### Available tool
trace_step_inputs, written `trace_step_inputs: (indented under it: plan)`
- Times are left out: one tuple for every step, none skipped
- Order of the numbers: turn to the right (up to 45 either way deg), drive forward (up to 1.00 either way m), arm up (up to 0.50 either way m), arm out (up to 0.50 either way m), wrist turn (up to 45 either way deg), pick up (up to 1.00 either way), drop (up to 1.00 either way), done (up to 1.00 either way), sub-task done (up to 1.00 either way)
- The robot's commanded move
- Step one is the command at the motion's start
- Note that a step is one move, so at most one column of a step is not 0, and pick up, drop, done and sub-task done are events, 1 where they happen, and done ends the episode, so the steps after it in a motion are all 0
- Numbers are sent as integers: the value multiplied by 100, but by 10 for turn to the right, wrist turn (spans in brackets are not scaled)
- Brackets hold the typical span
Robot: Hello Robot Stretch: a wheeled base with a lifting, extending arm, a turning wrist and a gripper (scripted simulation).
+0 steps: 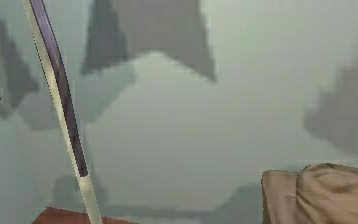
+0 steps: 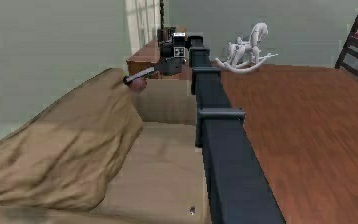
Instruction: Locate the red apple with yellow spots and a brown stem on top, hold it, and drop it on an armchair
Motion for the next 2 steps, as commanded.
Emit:
trace_step_inputs:
  plan:
    - [0, 0, 0, 0, 210, 0, 0, 0, 0]
    - [0, 0, -34, 0, 0, 0, 0, 0, 0]
